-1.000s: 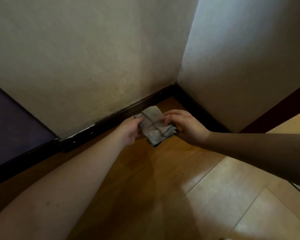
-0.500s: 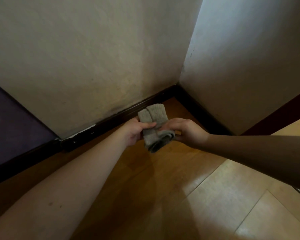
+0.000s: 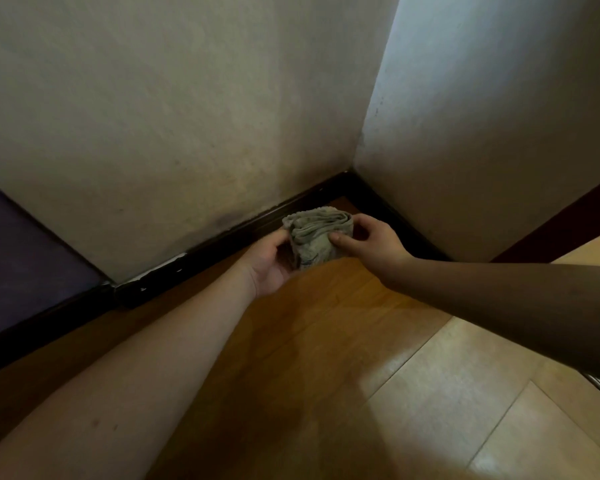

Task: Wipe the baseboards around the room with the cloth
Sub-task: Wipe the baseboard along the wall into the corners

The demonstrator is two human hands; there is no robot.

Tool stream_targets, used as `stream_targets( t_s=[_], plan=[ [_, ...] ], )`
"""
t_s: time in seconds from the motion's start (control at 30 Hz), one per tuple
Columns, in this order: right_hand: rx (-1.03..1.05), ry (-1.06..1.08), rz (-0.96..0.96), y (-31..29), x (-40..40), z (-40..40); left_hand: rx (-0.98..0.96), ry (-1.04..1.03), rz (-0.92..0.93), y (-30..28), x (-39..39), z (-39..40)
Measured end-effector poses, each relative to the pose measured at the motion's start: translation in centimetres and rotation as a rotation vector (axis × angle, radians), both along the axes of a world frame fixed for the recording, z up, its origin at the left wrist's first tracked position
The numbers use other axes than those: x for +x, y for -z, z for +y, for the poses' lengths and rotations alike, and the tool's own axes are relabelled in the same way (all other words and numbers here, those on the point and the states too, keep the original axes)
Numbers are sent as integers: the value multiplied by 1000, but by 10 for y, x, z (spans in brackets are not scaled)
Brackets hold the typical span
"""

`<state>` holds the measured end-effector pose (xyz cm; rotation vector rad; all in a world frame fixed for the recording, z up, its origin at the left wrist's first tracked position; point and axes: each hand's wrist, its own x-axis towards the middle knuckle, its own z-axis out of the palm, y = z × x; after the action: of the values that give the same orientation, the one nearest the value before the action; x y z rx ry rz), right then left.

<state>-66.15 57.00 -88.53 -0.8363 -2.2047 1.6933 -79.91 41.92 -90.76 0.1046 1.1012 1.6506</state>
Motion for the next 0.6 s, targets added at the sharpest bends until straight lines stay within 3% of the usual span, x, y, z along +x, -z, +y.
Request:
stream_targets(
  t_s=[0.17,0.27,0.47,0.6],
  plan=[
    [-56,-100,-14,-4,0,8,55,180,123,-3,-5,-3],
    [-97,-6,-22,-1,-3,7,34,234,221,0,-4,1],
    [-116,112,-43,3,-6,8,-68,135,307,-5,0,15],
    [-122,78,-98,1,-6,12,-101,42,326,-6,0,15]
  ],
)
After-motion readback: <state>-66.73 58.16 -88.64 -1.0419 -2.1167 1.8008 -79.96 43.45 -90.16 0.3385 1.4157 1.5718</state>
